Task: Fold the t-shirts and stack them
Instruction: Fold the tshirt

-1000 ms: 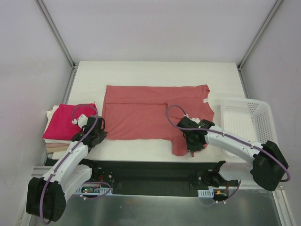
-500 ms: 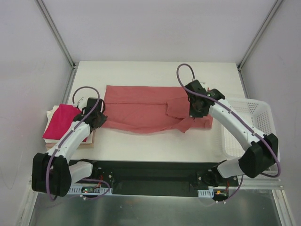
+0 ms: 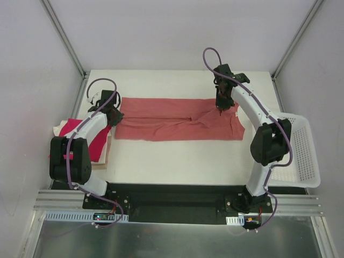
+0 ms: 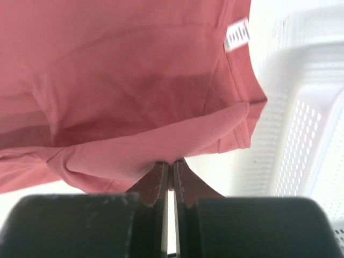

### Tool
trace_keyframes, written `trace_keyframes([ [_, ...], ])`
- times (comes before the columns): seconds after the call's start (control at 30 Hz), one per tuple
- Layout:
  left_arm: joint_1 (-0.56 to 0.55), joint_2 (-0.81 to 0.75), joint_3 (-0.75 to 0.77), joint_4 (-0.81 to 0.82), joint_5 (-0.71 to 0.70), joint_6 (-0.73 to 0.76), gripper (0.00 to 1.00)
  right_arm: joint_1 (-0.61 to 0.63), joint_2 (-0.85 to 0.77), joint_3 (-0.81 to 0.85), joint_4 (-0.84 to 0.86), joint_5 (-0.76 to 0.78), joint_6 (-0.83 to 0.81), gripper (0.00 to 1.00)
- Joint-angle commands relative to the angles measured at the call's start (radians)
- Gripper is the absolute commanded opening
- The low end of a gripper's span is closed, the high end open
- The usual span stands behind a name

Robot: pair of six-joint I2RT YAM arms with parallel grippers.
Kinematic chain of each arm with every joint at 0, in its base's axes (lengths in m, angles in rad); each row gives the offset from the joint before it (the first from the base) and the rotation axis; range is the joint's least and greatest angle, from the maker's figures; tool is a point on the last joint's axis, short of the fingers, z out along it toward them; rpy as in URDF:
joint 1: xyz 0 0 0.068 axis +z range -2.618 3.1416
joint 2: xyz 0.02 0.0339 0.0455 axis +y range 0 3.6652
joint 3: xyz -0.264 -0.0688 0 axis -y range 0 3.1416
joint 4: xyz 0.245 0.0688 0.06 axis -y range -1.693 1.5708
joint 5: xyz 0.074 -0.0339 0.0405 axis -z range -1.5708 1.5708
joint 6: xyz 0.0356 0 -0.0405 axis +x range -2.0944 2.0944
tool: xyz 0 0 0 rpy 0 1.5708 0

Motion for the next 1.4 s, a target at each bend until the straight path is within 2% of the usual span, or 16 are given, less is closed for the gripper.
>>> trace_keyframes([
  [0.0, 0.018, 0.082, 0.090, 0.010, 0.017, 0.028, 0.00, -0.040, 0.107, 0.164, -0.043, -0.033, -0.061, 0.01],
  [0.13, 0.022, 0.141, 0.128, 0.010, 0.032, 0.033, 0.00, -0.065, 0.259, 0.287, -0.074, -0.076, -0.068, 0.11],
  [0.17, 0.022, 0.158, 0.134, 0.010, 0.035, 0.036, 0.08, -0.077, 0.282, 0.312, -0.077, -0.087, -0.066, 0.12],
  [0.2, 0.022, 0.161, 0.149, 0.010, 0.038, 0.044, 0.46, -0.081, 0.308, 0.333, -0.080, -0.096, -0.068, 0.19],
  [0.23, 0.022, 0.161, 0.156, 0.008, 0.043, 0.048, 0.63, -0.086, 0.356, 0.397, -0.091, -0.102, -0.074, 0.24],
  [0.3, 0.022, 0.145, 0.177, 0.008, 0.049, 0.065, 0.81, -0.100, 0.391, 0.453, -0.097, -0.113, -0.083, 0.31],
  [0.33, 0.022, 0.136, 0.182, 0.008, 0.052, 0.068, 0.99, -0.104, 0.410, 0.475, -0.114, -0.112, -0.087, 0.38],
  [0.37, 0.022, 0.104, 0.186, 0.010, 0.066, 0.073, 0.99, -0.112, 0.408, 0.499, -0.117, -0.113, -0.091, 0.49],
  [0.4, 0.022, 0.087, 0.186, 0.010, 0.074, 0.084, 0.99, -0.112, 0.398, 0.492, -0.118, -0.113, -0.092, 0.80],
  [0.43, 0.022, 0.067, 0.186, 0.010, 0.086, 0.088, 0.99, -0.112, 0.355, 0.476, -0.115, -0.109, -0.091, 0.99],
  [0.53, 0.019, -0.006, 0.156, 0.011, 0.150, 0.094, 0.99, -0.112, 0.204, 0.294, -0.039, -0.130, -0.092, 0.97],
  [0.63, 0.007, -0.078, 0.091, 0.011, 0.198, 0.085, 0.99, -0.112, 0.026, 0.029, 0.105, -0.233, -0.080, 0.97],
  [0.7, -0.002, -0.127, 0.032, 0.014, 0.228, 0.079, 0.99, -0.112, -0.044, -0.150, 0.183, -0.369, -0.043, 0.97],
  [0.8, -0.028, -0.190, -0.048, 0.020, 0.230, 0.079, 0.99, -0.109, -0.109, -0.289, 0.299, -0.469, 0.004, 0.97],
  [1.07, -0.044, -0.338, -0.202, 0.028, 0.255, 0.071, 0.99, -0.097, 0.020, -0.282, 0.426, -0.575, 0.083, 0.97],
  [1.37, -0.042, -0.370, -0.214, 0.028, 0.249, 0.099, 0.99, -0.085, 0.154, -0.228, 0.515, -0.564, 0.205, 0.97],
])
